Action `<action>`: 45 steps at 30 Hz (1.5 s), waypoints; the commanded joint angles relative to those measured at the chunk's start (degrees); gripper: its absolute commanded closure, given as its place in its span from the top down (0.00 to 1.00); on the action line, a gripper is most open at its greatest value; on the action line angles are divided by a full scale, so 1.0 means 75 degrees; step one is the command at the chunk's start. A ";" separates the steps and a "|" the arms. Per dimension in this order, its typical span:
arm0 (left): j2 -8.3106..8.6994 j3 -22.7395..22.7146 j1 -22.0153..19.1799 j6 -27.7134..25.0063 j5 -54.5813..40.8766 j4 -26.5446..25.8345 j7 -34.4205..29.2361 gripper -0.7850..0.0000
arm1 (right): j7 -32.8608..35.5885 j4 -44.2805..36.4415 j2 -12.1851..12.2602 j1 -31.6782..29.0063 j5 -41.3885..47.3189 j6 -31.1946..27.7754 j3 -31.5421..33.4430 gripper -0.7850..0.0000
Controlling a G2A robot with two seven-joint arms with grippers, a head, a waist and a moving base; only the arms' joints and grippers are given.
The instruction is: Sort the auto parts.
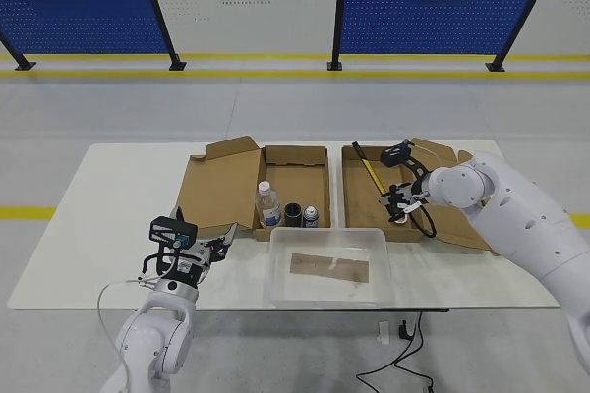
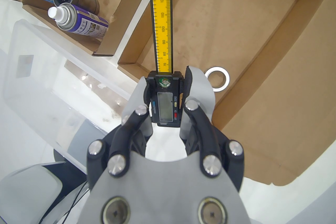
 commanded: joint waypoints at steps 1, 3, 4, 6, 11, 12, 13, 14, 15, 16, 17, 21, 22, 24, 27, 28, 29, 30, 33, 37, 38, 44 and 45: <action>0.0000 0.0000 0.0000 0.0000 -0.0001 0.0000 0.0000 1.00 | -0.0002 -0.0004 0.0002 -0.0002 -0.0001 0.0006 0.0001 0.00; 0.0000 0.0000 0.0000 0.0000 -0.0001 0.0000 0.0000 1.00 | -0.0002 -0.0004 0.0002 -0.0002 -0.0001 0.0006 0.0001 0.00; 0.0000 0.0000 0.0000 0.0000 -0.0001 0.0000 0.0000 1.00 | -0.0002 -0.0004 0.0002 -0.0002 -0.0001 0.0006 0.0001 0.00; 0.0000 0.0000 0.0000 0.0000 -0.0001 0.0000 0.0000 1.00 | -0.0002 -0.0004 0.0002 -0.0002 -0.0001 0.0006 0.0001 0.00; 0.0000 0.0000 0.0000 0.0000 -0.0001 0.0000 0.0000 1.00 | -0.0083 -0.0032 0.0000 -0.0063 -0.0024 0.0024 0.0002 0.00; 0.0000 0.0000 0.0000 0.0000 -0.0001 0.0000 0.0000 1.00 | -0.0176 -0.0067 -0.0001 -0.0144 -0.0081 0.0072 0.0013 0.00; 0.0000 0.0000 0.0000 0.0000 -0.0001 0.0000 0.0000 1.00 | -0.0204 -0.0087 -0.0008 -0.0195 -0.0128 0.0141 0.0026 0.00; 0.0000 0.0000 0.0000 0.0000 -0.0001 0.0000 0.0000 1.00 | -0.0191 -0.0072 -0.0021 -0.0235 -0.0138 0.0226 0.0043 0.00; 0.0000 0.0000 0.0000 0.0000 -0.0001 0.0000 0.0000 1.00 | -0.0158 -0.0049 -0.0042 -0.0240 -0.0181 0.0350 0.0054 0.00; 0.0000 0.0000 0.0000 0.0000 -0.0001 0.0000 0.0000 1.00 | -0.0167 -0.0031 -0.0068 -0.0240 -0.0210 0.0492 0.0075 0.00; 0.0000 0.0000 0.0000 0.0000 -0.0001 0.0000 0.0000 1.00 | -0.0156 -0.0019 -0.0099 -0.0249 -0.0191 0.0608 0.0096 0.00; 0.0000 0.0000 0.0000 0.0000 -0.0001 0.0000 0.0000 1.00 | -0.0282 0.0172 -0.0240 -0.0295 -0.0145 0.1011 0.0172 0.00; 0.0000 0.0000 0.0000 0.0000 -0.0001 0.0000 0.0000 1.00 | -0.0336 0.0251 -0.0285 -0.0318 -0.0096 0.1077 0.0188 0.00; 0.0000 0.0000 0.0000 0.0000 -0.0001 0.0000 0.0000 1.00 | -0.0507 0.0496 -0.0387 -0.0351 -0.0087 0.1250 0.0195 0.00; 0.0000 0.0000 0.0000 0.0000 -0.0001 0.0000 0.0000 1.00 | -0.0730 0.0914 -0.0594 -0.0424 0.0190 0.1403 0.0221 0.00; 0.0000 0.0000 0.0000 0.0000 -0.0001 0.0000 0.0000 1.00 | -0.0754 0.1063 -0.0669 -0.0435 0.0305 0.1409 0.0228 0.00; 0.0000 0.0000 0.0000 0.0000 -0.0001 0.0000 0.0000 1.00 | -0.0824 0.1217 -0.0742 -0.0436 0.0389 0.1383 0.0237 0.00; 0.0000 0.0000 0.0000 0.0000 -0.0001 0.0000 0.0000 1.00 | -0.0842 0.1383 -0.0817 -0.0430 0.0382 0.1411 0.0209 0.00; 0.0000 0.0000 0.0000 0.0000 -0.0001 0.0000 0.0000 1.00 | -0.0897 0.1814 -0.1046 -0.0384 0.0454 0.1377 0.0167 0.00; 0.0000 0.0000 0.0000 0.0000 -0.0001 0.0000 0.0000 1.00 | -0.0824 0.2345 -0.1361 -0.0367 0.0543 0.1341 0.0080 0.00; 0.0000 0.0000 0.0000 0.0000 -0.0001 0.0000 0.0000 1.00 | -0.0829 0.2467 -0.1436 -0.0363 0.0583 0.1327 0.0075 0.08; 0.0000 0.0000 0.0000 0.0000 -0.0001 0.0000 0.0000 1.00 | -0.0868 0.3163 -0.1807 -0.0344 0.0762 0.1246 0.0095 0.87; 0.0000 0.0000 0.0000 0.0000 -0.0001 0.0000 0.0000 1.00 | -0.0860 0.3261 -0.1854 -0.0335 0.0785 0.1181 0.0107 1.00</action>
